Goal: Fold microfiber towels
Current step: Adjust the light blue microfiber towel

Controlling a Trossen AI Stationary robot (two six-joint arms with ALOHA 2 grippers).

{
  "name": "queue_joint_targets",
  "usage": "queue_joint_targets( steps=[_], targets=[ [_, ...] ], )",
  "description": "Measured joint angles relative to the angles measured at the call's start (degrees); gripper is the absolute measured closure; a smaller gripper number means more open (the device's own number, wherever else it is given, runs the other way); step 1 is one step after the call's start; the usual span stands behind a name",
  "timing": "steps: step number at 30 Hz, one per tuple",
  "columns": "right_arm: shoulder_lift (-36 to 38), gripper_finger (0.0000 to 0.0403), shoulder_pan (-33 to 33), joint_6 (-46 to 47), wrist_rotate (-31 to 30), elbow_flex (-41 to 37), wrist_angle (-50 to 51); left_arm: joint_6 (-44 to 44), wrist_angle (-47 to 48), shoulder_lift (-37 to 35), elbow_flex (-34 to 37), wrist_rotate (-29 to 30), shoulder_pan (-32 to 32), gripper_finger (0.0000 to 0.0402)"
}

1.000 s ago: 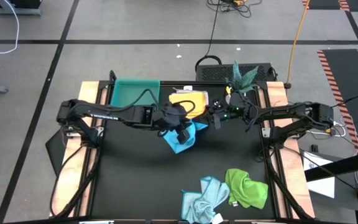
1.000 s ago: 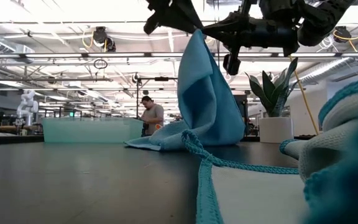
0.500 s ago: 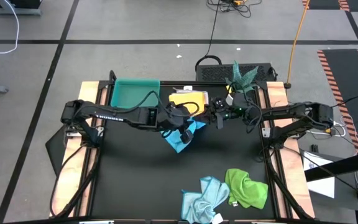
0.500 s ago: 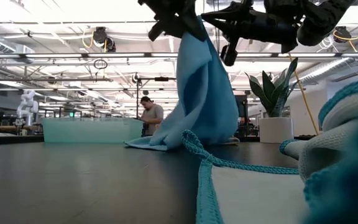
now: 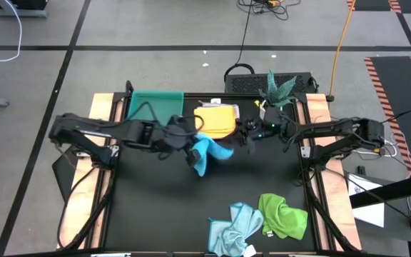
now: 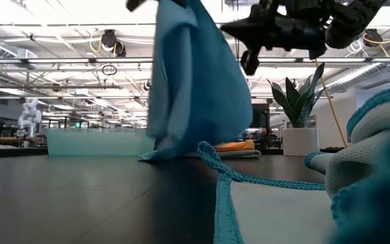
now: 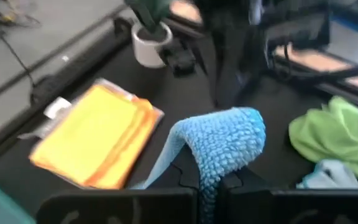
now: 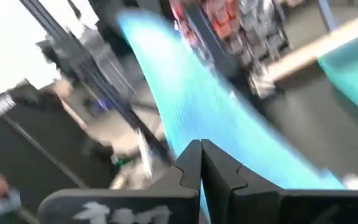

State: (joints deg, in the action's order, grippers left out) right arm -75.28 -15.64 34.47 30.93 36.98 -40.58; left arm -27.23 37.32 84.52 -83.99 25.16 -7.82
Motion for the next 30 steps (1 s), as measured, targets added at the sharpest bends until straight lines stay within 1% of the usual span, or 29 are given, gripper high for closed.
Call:
queue_joint_targets(
  steps=[2,4,5,7,8,10,13,17,20,23,25,30],
  targets=[
    [1.08,0.0403,0.71,-0.37,1.61,-0.02,5.89,-0.54,3.2,-2.87,0.02,2.83,-0.87,0.0399],
    [3.19,0.0403,2.54,0.07,4.27,-0.03,14.51,-1.17,4.39,-5.05,-0.06,5.7,-1.39,0.04],
    [3.86,0.0403,4.2,0.44,5.41,-0.14,17.63,-1.44,5.42,-6.16,-0.11,6.88,-1.46,0.04],
    [5.37,0.0403,8.26,1.1,5.33,0.03,23.14,-1.45,7.68,-7.4,0.0,8.63,-1.8,0.04],
    [6.0,0.0403,10.56,1.93,5.13,-0.01,25.8,-1.31,7.28,-7.67,0.0,9.56,-1.81,0.04],
    [6.12,0.0403,15.48,4.43,2.32,0.02,28.6,-0.26,7.98,-8.43,0.0,10.96,-1.76,0.04],
    [5.61,0.0403,22.22,9.08,-2.86,-0.04,36.43,1.02,7.49,-8.86,-0.02,11.35,-1.31,0.04],
    [3.65,0.0403,29.17,17.51,-8.13,-0.11,43.39,1.62,7.86,-8.6,0.0,10.83,-0.78,0.04],
    [1.54,0.0403,33.67,22.18,-12.46,1.85,43.26,3.43,7.89,-8.73,0.0,10.18,-0.54,0.04],
    [-2.69,0.0403,36.76,23.42,-16.37,7.32,44.55,5.16,7.97,-8.65,0.0,9.05,-0.45,0.04],
    [-6.49,0.0403,38.03,23.32,-17.53,12.0,49.62,6.12,8.0,-8.69,0.0,8.75,-0.45,0.04],
    [-18.12,0.0403,39.96,21.75,-17.33,22.29,61.49,7.93,8.04,-8.71,0.0,6.44,-0.45,0.0401]
  ],
)
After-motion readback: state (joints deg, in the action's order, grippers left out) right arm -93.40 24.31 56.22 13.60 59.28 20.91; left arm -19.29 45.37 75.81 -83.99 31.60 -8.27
